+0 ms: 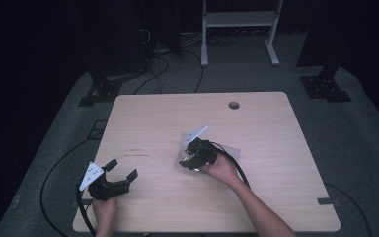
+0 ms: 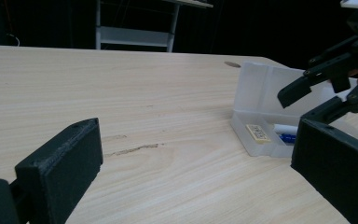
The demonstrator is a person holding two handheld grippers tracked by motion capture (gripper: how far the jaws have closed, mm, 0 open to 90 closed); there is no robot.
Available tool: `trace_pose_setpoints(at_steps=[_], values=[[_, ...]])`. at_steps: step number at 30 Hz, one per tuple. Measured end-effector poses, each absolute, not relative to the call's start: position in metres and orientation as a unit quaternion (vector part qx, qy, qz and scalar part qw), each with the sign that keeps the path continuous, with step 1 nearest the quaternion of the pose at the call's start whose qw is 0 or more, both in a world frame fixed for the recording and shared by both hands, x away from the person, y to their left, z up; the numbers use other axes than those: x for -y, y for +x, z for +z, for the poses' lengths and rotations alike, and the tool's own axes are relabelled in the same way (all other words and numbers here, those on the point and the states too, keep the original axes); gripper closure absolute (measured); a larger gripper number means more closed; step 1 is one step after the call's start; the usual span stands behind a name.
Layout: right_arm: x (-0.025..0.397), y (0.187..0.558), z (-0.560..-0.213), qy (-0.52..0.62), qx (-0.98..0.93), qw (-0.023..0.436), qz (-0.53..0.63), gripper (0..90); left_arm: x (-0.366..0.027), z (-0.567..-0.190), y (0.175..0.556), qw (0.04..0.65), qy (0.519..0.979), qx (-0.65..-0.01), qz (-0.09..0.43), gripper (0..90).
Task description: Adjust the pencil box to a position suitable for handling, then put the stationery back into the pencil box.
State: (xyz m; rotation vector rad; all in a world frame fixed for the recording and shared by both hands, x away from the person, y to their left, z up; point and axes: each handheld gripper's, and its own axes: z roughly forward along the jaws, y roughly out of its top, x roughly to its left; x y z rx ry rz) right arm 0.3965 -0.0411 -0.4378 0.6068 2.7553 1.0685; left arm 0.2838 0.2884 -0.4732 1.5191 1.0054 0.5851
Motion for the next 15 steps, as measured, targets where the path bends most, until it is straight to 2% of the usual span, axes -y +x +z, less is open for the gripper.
trace_pose_setpoints(at_steps=[15], values=[[0.087, 0.368, -0.428, 0.206, -0.901, 0.063, 0.376, 39.6, -0.285, -0.473, 0.282, 0.569, 0.654, -0.428, 0.256, 1.1]])
